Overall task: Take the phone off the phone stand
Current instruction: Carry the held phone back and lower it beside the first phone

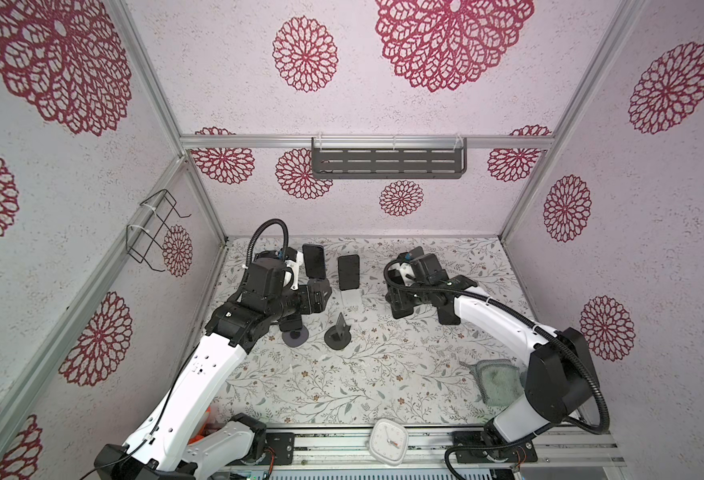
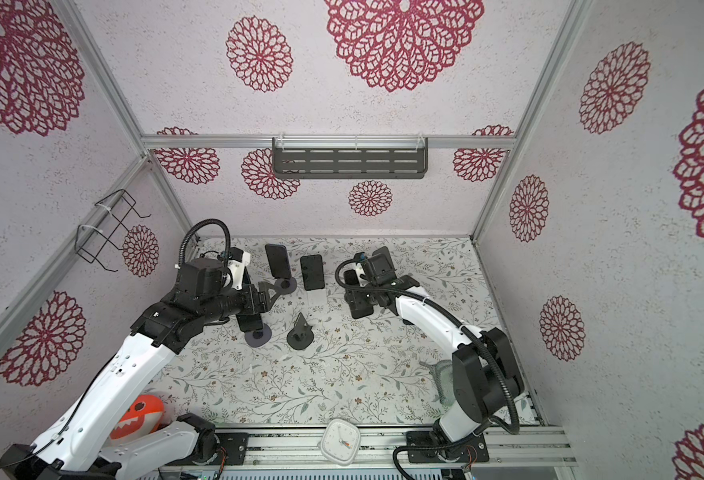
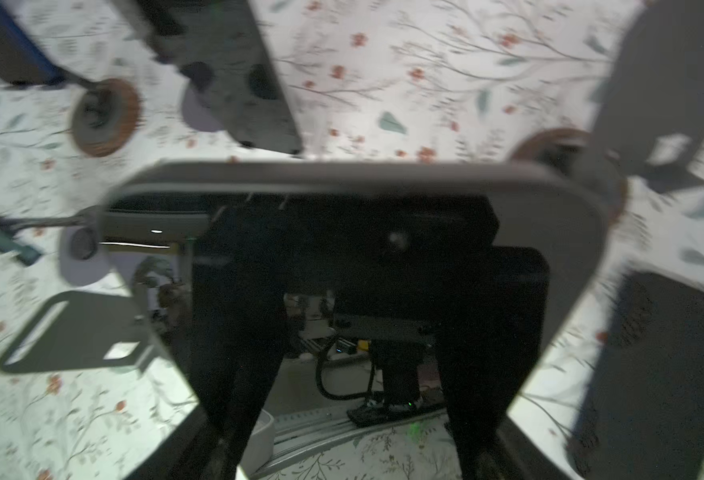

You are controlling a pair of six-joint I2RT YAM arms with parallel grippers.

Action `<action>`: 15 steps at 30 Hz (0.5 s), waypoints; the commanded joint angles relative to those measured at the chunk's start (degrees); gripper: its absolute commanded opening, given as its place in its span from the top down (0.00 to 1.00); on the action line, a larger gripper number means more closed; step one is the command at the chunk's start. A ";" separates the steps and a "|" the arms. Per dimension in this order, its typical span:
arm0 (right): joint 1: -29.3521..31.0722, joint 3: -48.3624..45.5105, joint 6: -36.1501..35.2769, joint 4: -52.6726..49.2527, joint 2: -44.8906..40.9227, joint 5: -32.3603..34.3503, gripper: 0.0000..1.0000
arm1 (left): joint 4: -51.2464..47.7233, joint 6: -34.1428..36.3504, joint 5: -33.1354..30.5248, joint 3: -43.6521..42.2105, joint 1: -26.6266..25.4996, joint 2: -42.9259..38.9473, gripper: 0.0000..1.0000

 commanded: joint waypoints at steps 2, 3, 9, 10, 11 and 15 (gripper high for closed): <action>-2.67 0.86 7.22 -7.33 -3.68 7.52 1.00 | -3.71 5.38 -2.95 1.67 1.29 -1.08 0.14; -3.68 0.46 8.04 -8.07 -3.67 7.33 1.00 | -4.91 6.74 -3.38 2.30 1.85 -0.90 0.14; -8.50 2.19 11.16 -13.04 0.55 1.99 1.00 | -7.29 12.21 -1.19 4.35 6.36 1.14 0.13; -8.80 4.01 11.24 -15.22 2.25 2.67 1.00 | -7.28 12.85 -0.59 4.62 6.97 1.54 0.13; -8.82 5.77 11.36 -16.88 3.87 3.60 1.00 | -7.41 13.29 -0.28 4.93 7.29 1.89 0.13; -9.04 10.64 9.94 -22.33 10.22 5.94 1.00 | -7.00 14.97 0.55 5.71 7.82 3.21 0.13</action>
